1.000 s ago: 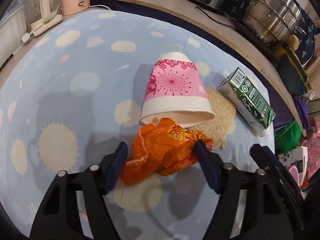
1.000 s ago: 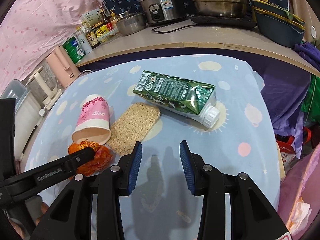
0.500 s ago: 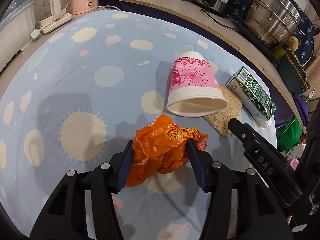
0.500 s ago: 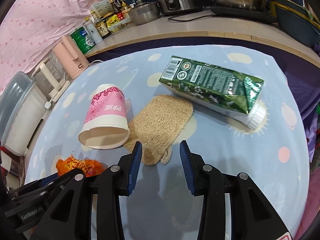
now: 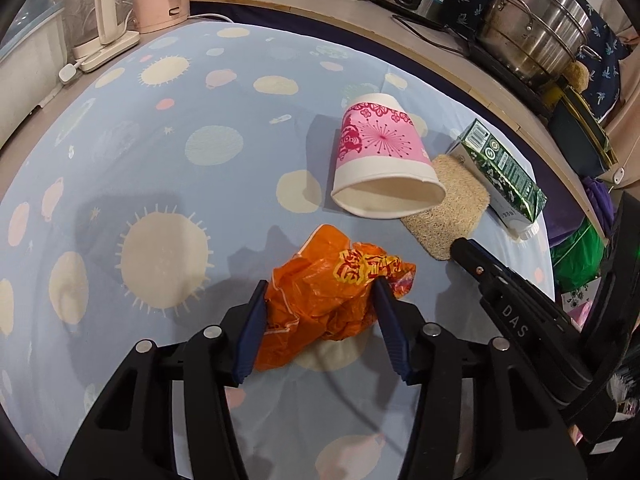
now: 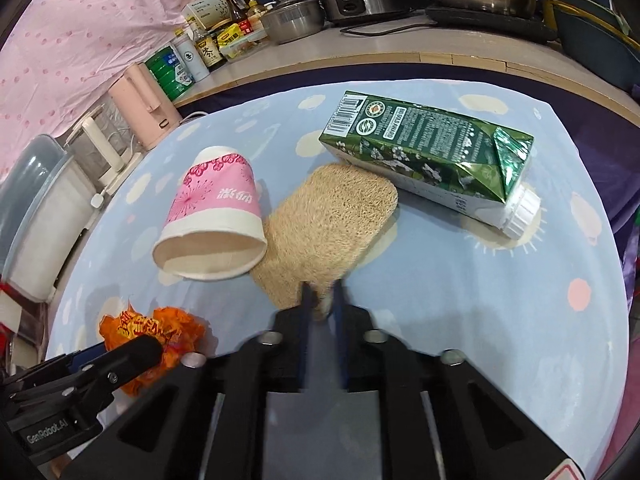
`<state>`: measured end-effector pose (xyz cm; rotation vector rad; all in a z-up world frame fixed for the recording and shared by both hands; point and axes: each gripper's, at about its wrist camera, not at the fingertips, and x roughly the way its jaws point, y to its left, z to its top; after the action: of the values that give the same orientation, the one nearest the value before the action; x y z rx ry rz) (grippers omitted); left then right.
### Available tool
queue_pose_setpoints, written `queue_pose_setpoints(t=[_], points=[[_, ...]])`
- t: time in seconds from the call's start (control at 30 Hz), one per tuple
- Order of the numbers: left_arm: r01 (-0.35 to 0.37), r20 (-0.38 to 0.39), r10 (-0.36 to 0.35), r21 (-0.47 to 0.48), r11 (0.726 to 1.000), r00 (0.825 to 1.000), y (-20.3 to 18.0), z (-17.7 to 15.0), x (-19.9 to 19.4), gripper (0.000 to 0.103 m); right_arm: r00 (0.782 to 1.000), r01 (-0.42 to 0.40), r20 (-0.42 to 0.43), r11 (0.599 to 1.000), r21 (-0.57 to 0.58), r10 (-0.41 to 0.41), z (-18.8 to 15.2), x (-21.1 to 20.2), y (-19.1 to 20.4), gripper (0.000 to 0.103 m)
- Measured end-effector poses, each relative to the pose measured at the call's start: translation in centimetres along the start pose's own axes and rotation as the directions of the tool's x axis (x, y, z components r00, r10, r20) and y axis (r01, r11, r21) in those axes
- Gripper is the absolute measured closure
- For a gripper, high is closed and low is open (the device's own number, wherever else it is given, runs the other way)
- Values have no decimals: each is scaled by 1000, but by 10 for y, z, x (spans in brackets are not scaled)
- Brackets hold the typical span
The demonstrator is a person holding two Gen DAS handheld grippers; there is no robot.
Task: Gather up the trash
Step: 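Carry the orange wrapper and sponge over the bin and release both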
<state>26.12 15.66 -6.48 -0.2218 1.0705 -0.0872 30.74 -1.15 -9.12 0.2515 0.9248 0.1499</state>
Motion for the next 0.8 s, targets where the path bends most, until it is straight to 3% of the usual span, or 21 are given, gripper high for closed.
queue_pose_setpoints(t=[0.3, 0.8], points=[[0, -5, 0, 26, 1000, 1000, -6, -20, -17, 57, 1000, -27, -4, 1000, 0, 27, -35, -48, -8, 99], [36, 22, -39, 115, 993, 999, -37, -70, -77, 58, 993, -19, 118, 999, 43, 14, -67, -159, -34, 99]])
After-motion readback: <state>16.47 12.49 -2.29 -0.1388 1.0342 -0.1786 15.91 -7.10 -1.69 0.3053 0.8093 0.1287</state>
